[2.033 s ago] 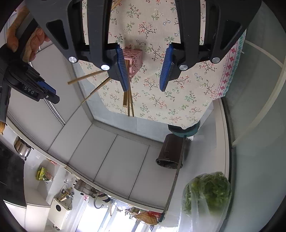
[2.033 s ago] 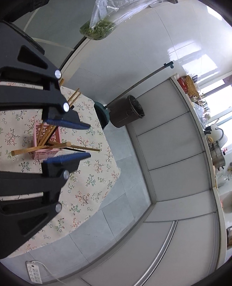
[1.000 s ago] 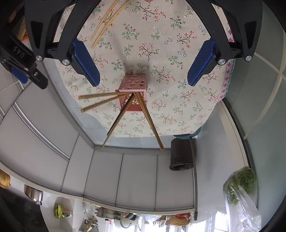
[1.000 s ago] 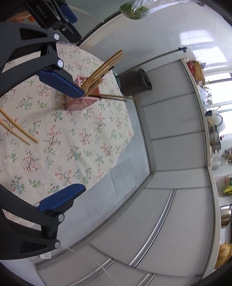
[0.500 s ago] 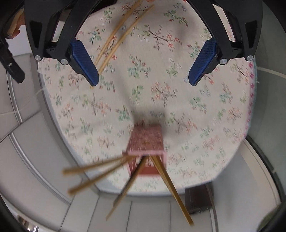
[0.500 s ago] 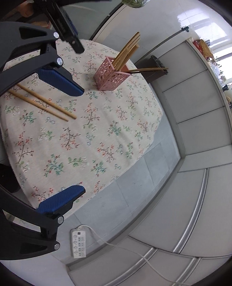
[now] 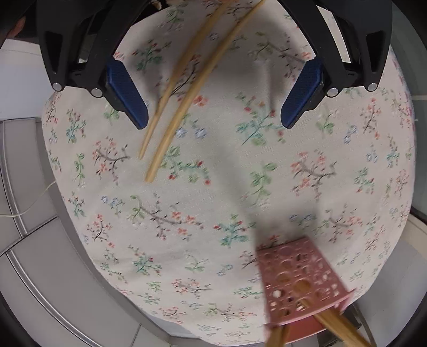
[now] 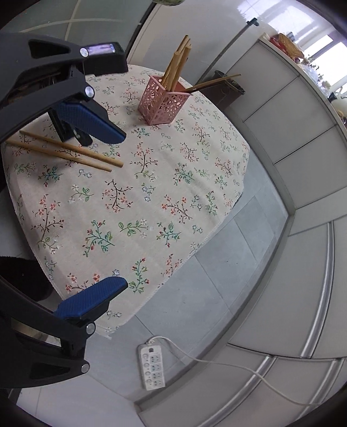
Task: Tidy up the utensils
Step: 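Move both open grippers down to the two remaining chopsticks, then grasp a wooden chopstick with the left gripper while the right gripper grasps the other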
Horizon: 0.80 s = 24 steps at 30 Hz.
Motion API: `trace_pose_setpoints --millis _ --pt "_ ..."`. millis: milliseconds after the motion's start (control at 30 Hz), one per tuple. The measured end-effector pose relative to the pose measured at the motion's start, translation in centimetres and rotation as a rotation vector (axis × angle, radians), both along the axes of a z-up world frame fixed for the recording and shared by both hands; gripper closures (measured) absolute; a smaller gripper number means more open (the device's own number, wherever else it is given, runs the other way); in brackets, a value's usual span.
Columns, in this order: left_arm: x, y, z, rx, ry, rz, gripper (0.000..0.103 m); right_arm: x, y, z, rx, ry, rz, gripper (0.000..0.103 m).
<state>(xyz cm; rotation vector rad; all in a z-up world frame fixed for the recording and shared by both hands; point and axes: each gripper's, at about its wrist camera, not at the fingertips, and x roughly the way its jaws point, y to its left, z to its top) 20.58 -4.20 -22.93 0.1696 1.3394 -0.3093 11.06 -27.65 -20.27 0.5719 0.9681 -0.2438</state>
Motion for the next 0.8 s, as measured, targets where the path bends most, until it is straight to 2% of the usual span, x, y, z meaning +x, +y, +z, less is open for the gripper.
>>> trace_pose_setpoints --millis 100,167,267,367,433,500,600,667,733,800 --pt "0.5 -1.5 -0.1 -0.019 -0.010 -0.016 0.018 -0.2 -0.6 -0.2 0.006 0.006 -0.020 0.006" --pt "1.0 -2.4 -0.4 -0.025 0.000 -0.023 0.032 -0.3 -1.2 -0.5 0.009 0.016 -0.036 0.006" --pt "1.5 -3.6 -1.2 -0.004 0.018 -0.031 0.045 -0.4 -2.2 -1.2 0.056 0.038 -0.061 0.006" --pt "1.8 -4.1 -1.8 0.022 0.025 -0.035 0.053 -0.5 -3.2 -1.8 0.115 0.055 -0.092 0.006" --pt "1.9 -4.1 -2.0 0.036 0.010 -0.042 0.054 -0.6 -3.4 -2.0 0.126 0.058 -0.102 0.006" --pt "1.9 -3.9 -2.0 0.035 0.005 -0.045 0.058 -0.5 -3.3 -2.0 0.130 0.056 -0.103 0.006" --pt "2.0 -3.5 -2.0 0.028 0.000 -0.037 0.070 -0.2 -2.7 -1.9 0.128 0.057 -0.080 0.006" --pt "1.7 -2.2 -1.6 0.020 0.000 -0.030 0.087 -0.1 -2.4 -1.9 0.117 0.061 -0.066 0.006" --pt "1.8 -1.1 -1.6 0.025 -0.008 -0.017 0.093 0.2 -1.9 -2.1 0.102 0.069 -0.053 0.006" --pt "1.7 0.3 -1.8 0.036 -0.025 -0.002 0.094 0.6 -1.3 -2.3 0.093 0.081 -0.047 0.006"
